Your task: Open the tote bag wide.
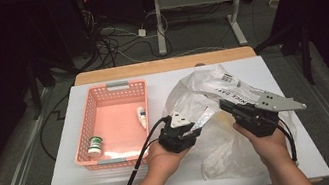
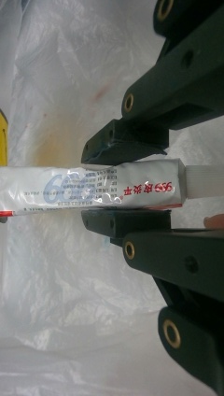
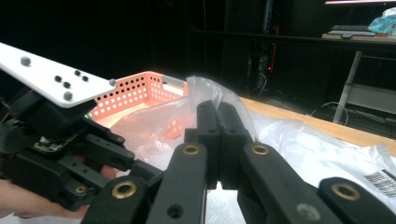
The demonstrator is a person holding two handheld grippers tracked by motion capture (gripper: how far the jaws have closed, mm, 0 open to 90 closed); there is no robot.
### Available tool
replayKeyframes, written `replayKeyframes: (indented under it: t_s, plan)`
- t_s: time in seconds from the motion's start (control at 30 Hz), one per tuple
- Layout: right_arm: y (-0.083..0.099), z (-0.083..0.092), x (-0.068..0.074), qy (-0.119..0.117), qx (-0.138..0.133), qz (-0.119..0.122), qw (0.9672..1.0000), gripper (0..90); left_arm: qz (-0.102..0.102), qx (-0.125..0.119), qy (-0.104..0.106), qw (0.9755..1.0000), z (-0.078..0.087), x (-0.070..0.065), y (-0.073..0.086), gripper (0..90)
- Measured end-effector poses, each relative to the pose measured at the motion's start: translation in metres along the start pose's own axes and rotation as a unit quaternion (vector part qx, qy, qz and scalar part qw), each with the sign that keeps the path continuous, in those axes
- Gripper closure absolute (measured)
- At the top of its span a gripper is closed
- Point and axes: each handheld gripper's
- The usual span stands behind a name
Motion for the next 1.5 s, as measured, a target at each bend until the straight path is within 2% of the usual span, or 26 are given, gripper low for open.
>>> replayKeyframes:
  t_s: [0.3, 0.77, 0.83, 0.97, 1.03, 1.1, 1.33, 1.4, 1.5]
  plan:
    - [-0.001, 0.001, -0.001, 0.000, -0.003, 0.000, 1.0000, 90.0, 0.001, 0.002, -0.004, 1.0000, -0.016, 0.004, -0.010, 66.2]
    - [0.000, -0.002, -0.002, -0.004, -0.003, -0.003, 1.0000, 90.0, 0.006, 0.022, -0.007, 0.9997, -0.065, 0.005, -0.015, 66.1]
    - [0.000, -0.001, -0.003, -0.003, -0.004, -0.004, 1.0000, 90.0, 0.012, 0.024, -0.006, 0.9996, -0.071, 0.005, -0.014, 66.1]
    - [0.001, -0.001, -0.005, -0.002, -0.003, -0.007, 1.0000, 90.0, 0.009, 0.037, -0.008, 0.9992, -0.080, 0.004, -0.014, 66.1]
    - [0.002, -0.001, -0.005, -0.002, -0.001, -0.007, 1.0000, 90.0, 0.008, 0.041, -0.016, 0.9990, -0.083, 0.004, -0.014, 66.1]
    - [0.002, -0.002, -0.005, -0.002, -0.002, -0.009, 1.0000, 90.0, 0.013, 0.044, -0.012, 0.9989, -0.086, 0.005, -0.014, 66.1]
    - [0.002, -0.002, -0.005, -0.002, -0.002, -0.008, 1.0000, 90.0, 0.014, 0.050, -0.019, 0.9985, -0.091, 0.005, -0.015, 65.8]
    - [0.003, -0.002, -0.006, -0.001, -0.001, -0.009, 1.0000, 90.0, 0.010, 0.050, -0.008, 0.9986, -0.090, 0.004, -0.015, 65.1]
    - [0.004, -0.002, -0.007, 0.000, 0.001, -0.008, 1.0000, 90.0, 0.005, 0.047, 0.002, 0.9989, -0.085, 0.002, -0.016, 57.2]
Point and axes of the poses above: each handheld gripper's, and its own axes: z roughly backward along the jaws, y roughly out of its underside, x roughly to its left, and after that the axes turned 2 degrees about x, right-handed
